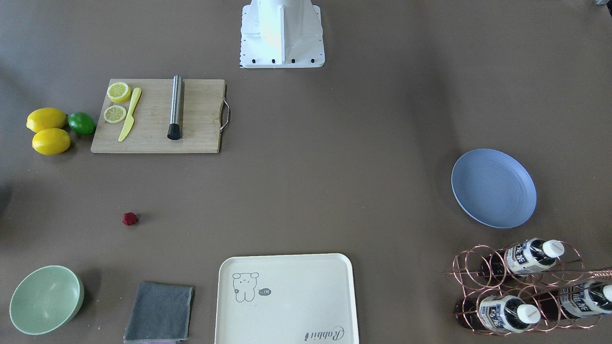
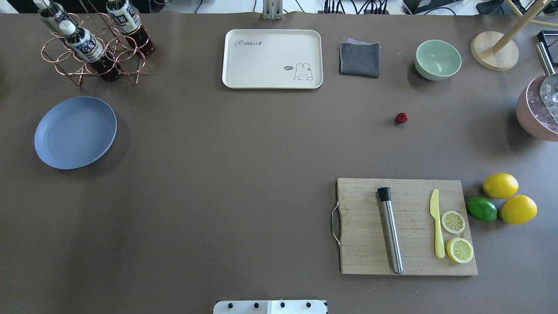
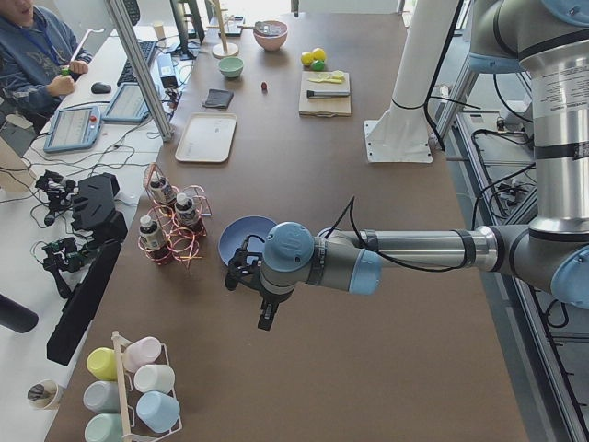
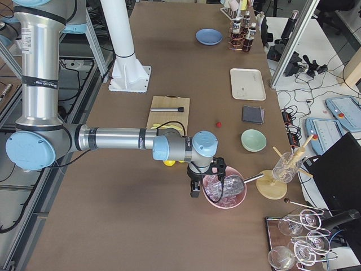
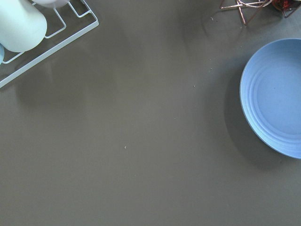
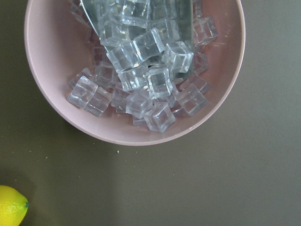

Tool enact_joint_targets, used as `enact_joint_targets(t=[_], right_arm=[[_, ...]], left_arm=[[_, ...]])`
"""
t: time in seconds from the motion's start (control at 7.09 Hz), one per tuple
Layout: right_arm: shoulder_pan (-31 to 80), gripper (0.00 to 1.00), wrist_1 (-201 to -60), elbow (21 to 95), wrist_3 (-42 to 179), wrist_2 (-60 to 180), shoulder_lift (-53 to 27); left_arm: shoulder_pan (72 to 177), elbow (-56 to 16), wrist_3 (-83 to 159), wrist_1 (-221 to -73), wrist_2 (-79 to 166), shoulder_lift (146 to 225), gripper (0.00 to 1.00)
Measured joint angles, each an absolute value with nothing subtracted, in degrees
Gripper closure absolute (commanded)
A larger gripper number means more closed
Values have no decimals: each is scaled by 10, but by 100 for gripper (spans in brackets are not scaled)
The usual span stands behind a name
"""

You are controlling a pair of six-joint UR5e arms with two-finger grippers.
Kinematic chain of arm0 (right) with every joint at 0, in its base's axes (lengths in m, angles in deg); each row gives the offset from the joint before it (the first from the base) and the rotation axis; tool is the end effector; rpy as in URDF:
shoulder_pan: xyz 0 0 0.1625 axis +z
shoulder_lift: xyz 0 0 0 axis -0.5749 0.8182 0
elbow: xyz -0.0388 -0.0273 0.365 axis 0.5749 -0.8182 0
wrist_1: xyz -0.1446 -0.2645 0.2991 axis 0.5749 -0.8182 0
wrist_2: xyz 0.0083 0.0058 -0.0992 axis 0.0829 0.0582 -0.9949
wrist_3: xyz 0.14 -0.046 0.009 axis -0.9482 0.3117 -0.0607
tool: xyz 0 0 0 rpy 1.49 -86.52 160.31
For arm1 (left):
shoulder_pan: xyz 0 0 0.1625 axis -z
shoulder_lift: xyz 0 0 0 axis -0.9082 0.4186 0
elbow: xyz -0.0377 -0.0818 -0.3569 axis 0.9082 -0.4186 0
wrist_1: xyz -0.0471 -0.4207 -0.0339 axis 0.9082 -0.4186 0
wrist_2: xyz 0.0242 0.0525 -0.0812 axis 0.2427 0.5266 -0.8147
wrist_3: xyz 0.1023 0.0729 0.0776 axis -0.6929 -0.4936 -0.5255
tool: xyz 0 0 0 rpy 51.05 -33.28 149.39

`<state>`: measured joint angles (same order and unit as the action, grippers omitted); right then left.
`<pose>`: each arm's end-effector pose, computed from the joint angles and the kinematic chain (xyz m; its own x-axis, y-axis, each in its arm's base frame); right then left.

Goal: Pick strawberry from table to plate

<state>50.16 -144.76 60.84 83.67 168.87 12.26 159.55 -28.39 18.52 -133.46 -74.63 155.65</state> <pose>-0.0046 -0.4722 0.6347 0.7427 -0.0296 0.6690 0.0622 0.9978 -0.0248 -0.0549 -0.4527 0.6030 0.6617 0.1932 -0.7245 0.0167 0.9622 0.2718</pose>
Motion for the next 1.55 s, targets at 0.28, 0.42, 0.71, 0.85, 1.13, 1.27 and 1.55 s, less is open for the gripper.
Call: enact_joint_targets(t=[0.28, 0.42, 0.71, 0.85, 1.13, 1.27, 1.55], right_arm=[[502, 0, -1448, 611, 837, 1689, 123], [502, 0, -1448, 612, 837, 1689, 123], [502, 0, -1448, 612, 837, 1689, 123], [502, 0, -1448, 612, 837, 1689, 123], [502, 0, -1448, 612, 837, 1689, 123], [502, 0, -1448, 612, 837, 1689, 122], [502, 0, -1448, 612, 837, 1689, 122]], left_arm=[[1594, -283, 186, -1329, -745, 1559, 2], [1593, -283, 186, -1318, -745, 1560, 2], [1591, -285, 187, -1279, -747, 1566, 2], [1591, -289, 188, -1272, -748, 1568, 2], [1591, -292, 191, -1269, -748, 1578, 2], [1591, -290, 192, -1275, -749, 1590, 2], [1592, -285, 231, -1291, -750, 1608, 2]])
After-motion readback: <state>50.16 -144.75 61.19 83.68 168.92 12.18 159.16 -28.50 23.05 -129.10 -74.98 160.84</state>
